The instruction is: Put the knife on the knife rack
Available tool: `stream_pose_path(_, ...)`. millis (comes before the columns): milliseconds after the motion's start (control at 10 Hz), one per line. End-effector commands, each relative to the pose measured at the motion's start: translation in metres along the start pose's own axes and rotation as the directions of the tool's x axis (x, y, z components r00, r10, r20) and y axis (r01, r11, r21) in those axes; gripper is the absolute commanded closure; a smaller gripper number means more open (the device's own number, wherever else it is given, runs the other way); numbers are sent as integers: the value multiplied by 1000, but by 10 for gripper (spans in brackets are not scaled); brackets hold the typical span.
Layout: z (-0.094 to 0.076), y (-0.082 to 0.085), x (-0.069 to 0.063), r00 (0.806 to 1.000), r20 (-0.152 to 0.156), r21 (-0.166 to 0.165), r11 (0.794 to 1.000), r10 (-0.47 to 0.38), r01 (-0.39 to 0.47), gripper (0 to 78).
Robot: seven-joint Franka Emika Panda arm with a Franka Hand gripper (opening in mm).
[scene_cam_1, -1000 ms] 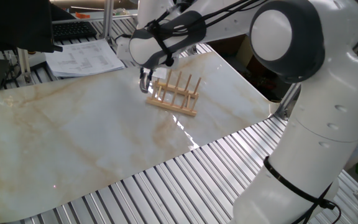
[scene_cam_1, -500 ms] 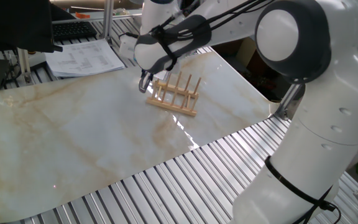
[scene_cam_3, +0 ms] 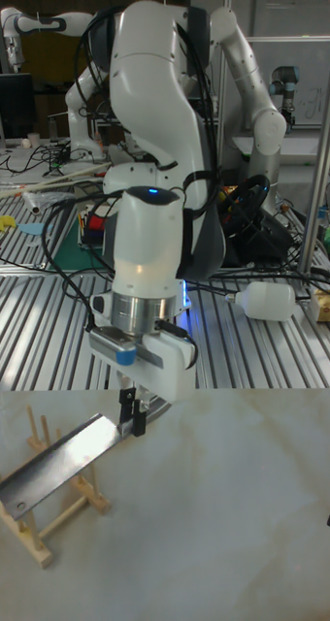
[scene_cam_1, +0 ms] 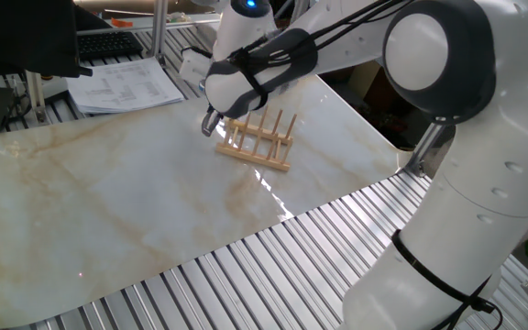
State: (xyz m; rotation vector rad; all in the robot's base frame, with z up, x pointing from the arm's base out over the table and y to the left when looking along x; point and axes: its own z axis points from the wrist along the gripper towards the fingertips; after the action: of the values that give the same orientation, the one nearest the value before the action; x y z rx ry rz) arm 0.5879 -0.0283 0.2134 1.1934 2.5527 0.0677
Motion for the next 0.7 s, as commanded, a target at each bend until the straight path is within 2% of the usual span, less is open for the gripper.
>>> stream_pose_path(100, -2, 1, -1, 998, -28, -46, 997, 57, -59, 756)
stream_pose_path(400, -2, 1, -1, 997, -19, -60, 995, 76, -77, 756)
stream_pose_path(700, -2, 1, -1, 994, -6, -96, 989, 113, -113, 756)
